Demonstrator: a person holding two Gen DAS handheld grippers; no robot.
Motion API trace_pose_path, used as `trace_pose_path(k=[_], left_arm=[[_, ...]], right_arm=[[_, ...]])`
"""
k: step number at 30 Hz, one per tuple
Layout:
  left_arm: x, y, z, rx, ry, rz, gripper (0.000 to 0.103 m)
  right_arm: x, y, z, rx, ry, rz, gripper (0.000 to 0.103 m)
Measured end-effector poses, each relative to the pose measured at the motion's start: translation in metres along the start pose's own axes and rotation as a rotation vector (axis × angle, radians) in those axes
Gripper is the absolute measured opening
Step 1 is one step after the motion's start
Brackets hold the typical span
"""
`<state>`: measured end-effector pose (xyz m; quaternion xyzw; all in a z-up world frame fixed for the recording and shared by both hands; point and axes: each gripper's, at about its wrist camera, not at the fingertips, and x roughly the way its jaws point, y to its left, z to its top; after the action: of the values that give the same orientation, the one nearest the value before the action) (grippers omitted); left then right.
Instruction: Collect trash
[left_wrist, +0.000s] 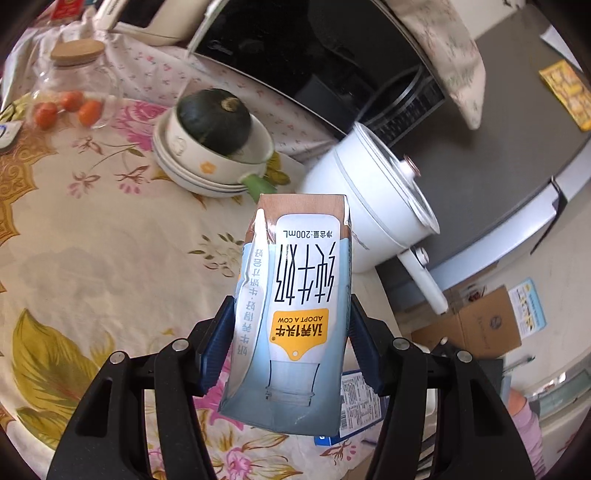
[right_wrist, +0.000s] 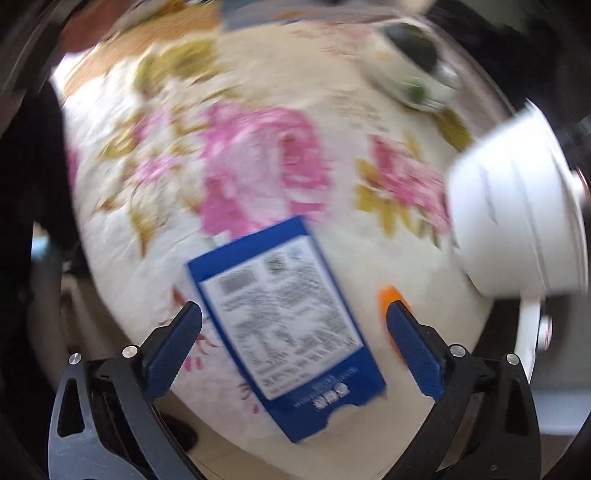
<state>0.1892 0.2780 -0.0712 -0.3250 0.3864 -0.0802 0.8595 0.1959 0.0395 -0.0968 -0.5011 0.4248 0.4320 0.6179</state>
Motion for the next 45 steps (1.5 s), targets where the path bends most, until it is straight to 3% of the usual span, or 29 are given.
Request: trace_pose_path(k=[4, 8, 12, 14, 16, 19, 21, 23, 25, 32, 37, 41, 45], left_arm=[[0.004, 0.006, 0.000, -0.012, 0.024, 0.001, 0.058], [0.007, 0.005, -0.002, 0.004, 0.040, 0.007, 0.058], [0.009, 0.004, -0.002, 0.021, 0.031, 0.041, 0.058], [0.009, 0.006, -0.002, 0.016, 0.024, 0.040, 0.058], [0.008, 0.006, -0.002, 0.016, 0.013, 0.035, 0.058], [0.005, 0.002, -0.003, 0.036, -0.004, 0.035, 0.058], [0.005, 0.001, -0.004, 0.038, -0.006, 0.039, 0.058], [0.004, 0.002, -0.004, 0.032, -0.001, 0.034, 0.058], [0.004, 0.004, -0.004, 0.029, 0.005, 0.032, 0.058], [0.006, 0.003, -0.004, 0.016, 0.021, 0.007, 0.058], [0.009, 0.006, -0.006, 0.021, 0.045, 0.015, 0.058], [0.018, 0.007, -0.009, 0.030, 0.074, 0.034, 0.058], [0.024, 0.006, -0.012, 0.036, 0.083, 0.046, 0.058]], right_arm=[[0.029, 0.010, 0.007, -0.075, 0.089, 0.008, 0.096], [0.055, 0.001, 0.009, -0.057, 0.130, 0.033, 0.096], [0.054, -0.019, 0.012, 0.088, 0.054, 0.061, 0.095], [0.042, -0.022, 0.012, 0.124, -0.038, 0.062, 0.083], [0.029, -0.032, 0.014, 0.208, -0.116, 0.081, 0.058], [0.018, -0.046, 0.012, 0.349, -0.199, 0.089, 0.047], [0.020, -0.051, 0.006, 0.395, -0.196, 0.078, 0.052], [0.023, -0.050, -0.001, 0.425, -0.155, 0.066, 0.065], [0.015, -0.046, -0.005, 0.414, -0.138, 0.054, 0.097], [0.026, -0.040, -0.008, 0.274, -0.014, -0.017, 0.096], [0.060, -0.041, -0.005, 0.201, 0.092, 0.058, 0.096], [0.070, -0.064, -0.005, 0.329, 0.045, 0.179, 0.096], [0.065, -0.061, -0.012, 0.359, -0.020, 0.178, 0.090]])
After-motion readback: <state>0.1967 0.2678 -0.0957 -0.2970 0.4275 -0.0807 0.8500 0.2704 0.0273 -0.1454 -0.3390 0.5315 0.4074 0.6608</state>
